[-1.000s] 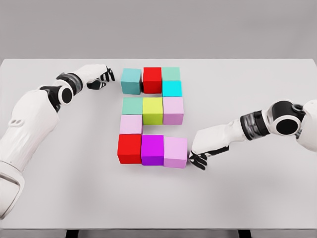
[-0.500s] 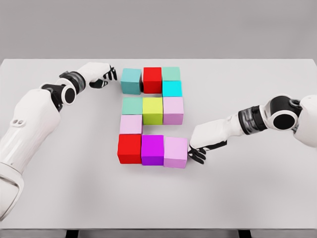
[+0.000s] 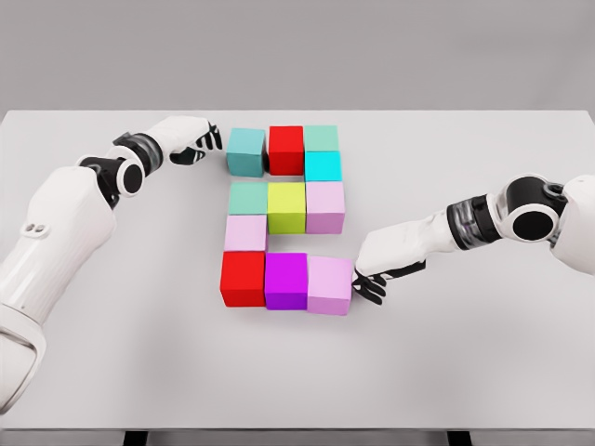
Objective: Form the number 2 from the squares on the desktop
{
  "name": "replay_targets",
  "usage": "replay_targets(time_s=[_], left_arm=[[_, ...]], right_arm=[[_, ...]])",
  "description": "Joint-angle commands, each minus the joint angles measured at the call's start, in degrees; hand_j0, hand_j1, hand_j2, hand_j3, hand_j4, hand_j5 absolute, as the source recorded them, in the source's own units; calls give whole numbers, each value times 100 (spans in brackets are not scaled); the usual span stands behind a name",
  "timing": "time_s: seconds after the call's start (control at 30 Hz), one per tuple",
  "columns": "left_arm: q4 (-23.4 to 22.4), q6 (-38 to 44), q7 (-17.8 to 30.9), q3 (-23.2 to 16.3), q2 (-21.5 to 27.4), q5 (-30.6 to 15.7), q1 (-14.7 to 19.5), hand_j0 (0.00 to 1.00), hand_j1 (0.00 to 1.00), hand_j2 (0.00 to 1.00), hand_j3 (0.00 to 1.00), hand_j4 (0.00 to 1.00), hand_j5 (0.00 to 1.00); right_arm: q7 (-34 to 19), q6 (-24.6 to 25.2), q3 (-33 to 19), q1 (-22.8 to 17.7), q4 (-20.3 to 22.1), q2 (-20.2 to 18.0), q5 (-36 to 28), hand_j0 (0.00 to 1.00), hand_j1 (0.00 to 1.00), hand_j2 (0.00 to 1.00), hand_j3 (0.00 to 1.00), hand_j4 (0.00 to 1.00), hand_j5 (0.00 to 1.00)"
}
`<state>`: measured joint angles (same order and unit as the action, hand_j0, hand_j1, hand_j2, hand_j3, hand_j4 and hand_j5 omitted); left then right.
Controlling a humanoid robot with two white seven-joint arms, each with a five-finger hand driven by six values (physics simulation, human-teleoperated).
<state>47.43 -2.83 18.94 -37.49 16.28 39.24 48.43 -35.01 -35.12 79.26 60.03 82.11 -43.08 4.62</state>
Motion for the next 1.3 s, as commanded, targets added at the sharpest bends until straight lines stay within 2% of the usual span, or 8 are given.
replay_targets(time_s=[0.0, 0.7, 0.83, 0.9, 1.1, 1.2, 1.27], left_arm=[[3, -8, 4, 5, -2, -21, 0, 54, 54, 54, 54, 54, 54], [117, -16, 119, 5, -107, -57, -35, 54, 54, 54, 54, 54, 54], [117, -16, 110, 5, -142, -57, -35, 54, 54, 54, 54, 54, 54], [117, -16, 101, 5, -160, -57, -35, 54, 54, 54, 54, 54, 54], [100, -16, 83, 5, -160, -57, -35, 54, 54, 54, 54, 54, 54], [100, -8, 127, 5, -107, -136, -53, 54, 54, 54, 54, 54, 54], [100, 10, 320, 22, -72, -259, -70, 54, 54, 54, 54, 54, 54]], right_arm=[[1, 12, -7, 0, -20, 2, -23, 20, 20, 20, 20, 20, 20], [1, 12, -7, 88, -213, 133, -5, 20, 20, 20, 20, 20, 20], [1, 12, 2, 88, -389, 142, 12, 20, 20, 20, 20, 20, 20], [1, 12, 2, 88, -459, 142, 214, 20, 20, 20, 20, 20, 20], [1, 12, 2, 123, -442, 98, 285, 20, 20, 20, 20, 20, 20], [1, 12, 10, 149, -415, 90, 294, 20, 20, 20, 20, 20, 20], [1, 12, 10, 158, -406, 63, 294, 20, 20, 20, 20, 20, 20]])
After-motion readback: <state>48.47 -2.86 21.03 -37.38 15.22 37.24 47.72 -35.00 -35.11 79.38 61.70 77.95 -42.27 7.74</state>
